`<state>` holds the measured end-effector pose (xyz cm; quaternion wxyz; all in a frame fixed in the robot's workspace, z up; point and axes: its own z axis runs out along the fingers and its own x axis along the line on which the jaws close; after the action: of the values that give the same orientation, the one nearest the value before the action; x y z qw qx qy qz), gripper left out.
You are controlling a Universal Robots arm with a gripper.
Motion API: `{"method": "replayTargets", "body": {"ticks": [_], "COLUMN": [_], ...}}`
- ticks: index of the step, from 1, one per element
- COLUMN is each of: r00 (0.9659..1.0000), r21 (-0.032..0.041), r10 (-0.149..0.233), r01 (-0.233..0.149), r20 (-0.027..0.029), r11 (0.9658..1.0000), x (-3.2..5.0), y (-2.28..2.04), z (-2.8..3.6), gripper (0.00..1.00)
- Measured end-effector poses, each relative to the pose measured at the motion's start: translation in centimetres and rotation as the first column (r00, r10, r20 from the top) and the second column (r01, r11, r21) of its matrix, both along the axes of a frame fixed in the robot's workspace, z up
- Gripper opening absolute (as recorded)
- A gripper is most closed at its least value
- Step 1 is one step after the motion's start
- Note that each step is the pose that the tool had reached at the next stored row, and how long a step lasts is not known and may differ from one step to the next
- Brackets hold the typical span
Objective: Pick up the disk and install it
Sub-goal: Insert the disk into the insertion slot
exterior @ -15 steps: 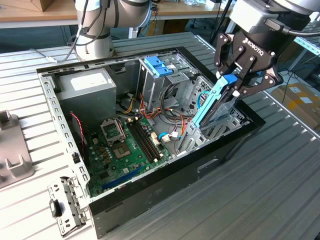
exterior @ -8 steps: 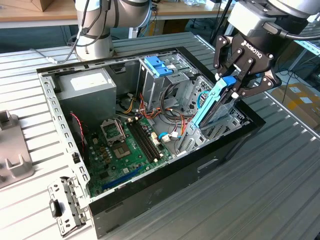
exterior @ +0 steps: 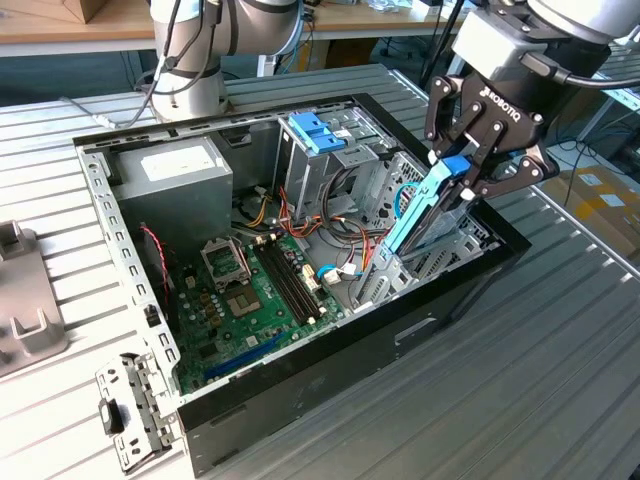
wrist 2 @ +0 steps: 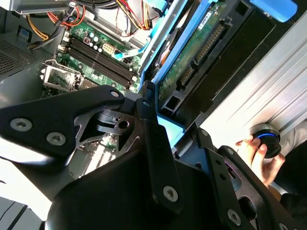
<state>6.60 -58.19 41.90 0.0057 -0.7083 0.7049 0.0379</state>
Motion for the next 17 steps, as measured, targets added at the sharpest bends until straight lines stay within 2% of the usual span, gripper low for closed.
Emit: {"method": "replayTargets", "body": {"ticks": [17], "r00": [1.0000], "r21": [0.0000], "r10": [0.000], "r01": [0.000], "r20": [0.0000], "r11": [1.0000], "x": [0.00], "y": [0.00], "z": [-0.87], "gripper": [0.37]}}
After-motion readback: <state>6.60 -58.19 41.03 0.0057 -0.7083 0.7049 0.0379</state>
